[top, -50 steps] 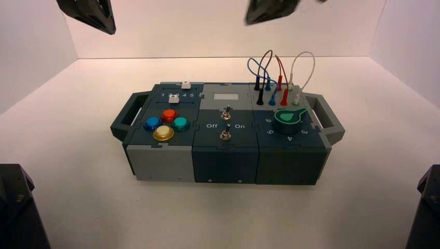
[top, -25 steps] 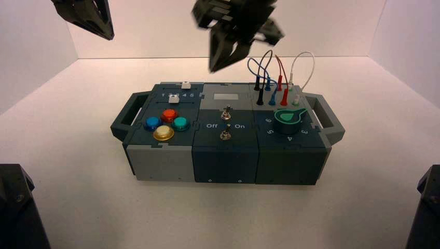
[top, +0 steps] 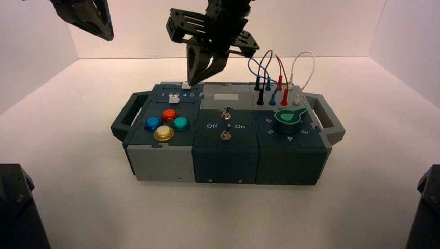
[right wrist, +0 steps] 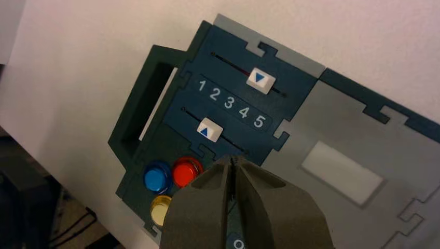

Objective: Move the bottom slider to position 2.

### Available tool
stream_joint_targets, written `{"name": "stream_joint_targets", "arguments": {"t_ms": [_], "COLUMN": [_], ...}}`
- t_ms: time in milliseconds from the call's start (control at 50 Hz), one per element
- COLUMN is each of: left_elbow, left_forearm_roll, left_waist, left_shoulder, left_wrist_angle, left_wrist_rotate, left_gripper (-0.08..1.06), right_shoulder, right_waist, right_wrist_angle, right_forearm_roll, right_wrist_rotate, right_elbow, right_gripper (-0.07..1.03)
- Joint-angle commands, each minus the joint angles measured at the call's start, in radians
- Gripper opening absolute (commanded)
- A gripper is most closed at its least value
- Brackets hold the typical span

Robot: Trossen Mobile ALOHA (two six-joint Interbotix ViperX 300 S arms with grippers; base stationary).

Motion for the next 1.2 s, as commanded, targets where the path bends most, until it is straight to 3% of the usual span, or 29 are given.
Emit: {"name": "stream_joint_targets", "arguments": {"t_ms": [20,360,1200], "left_elbow": [-0.012,-0.014,-0.014], "left_forearm_roll": [-0.002,0.000,0.000], "left_waist": [-0.003,-0.003,-0.003], "left_shoulder": [-0.005,-0.003,-0.003], "left_wrist_angle": [-0.003,-0.003,-0.002], "left_wrist_rotate": [-0.003,-0.003,-0.002], "left_gripper": [-0.03,-0.03,-0.03], "right_shoulder": [-0.005,0.035,0.107], "right_waist": [0.008,0.008,0.008], "right_wrist_angle": [-0.002,0.000,-0.017], "right_forearm_roll": [0.021,0.066,0.091], "right_wrist_rotate": [-0.002,-0.002,0.002], "right_elbow": [-0.026,-0.046,-0.087], "right_gripper": [-0.02,-0.02,-0.02]}}
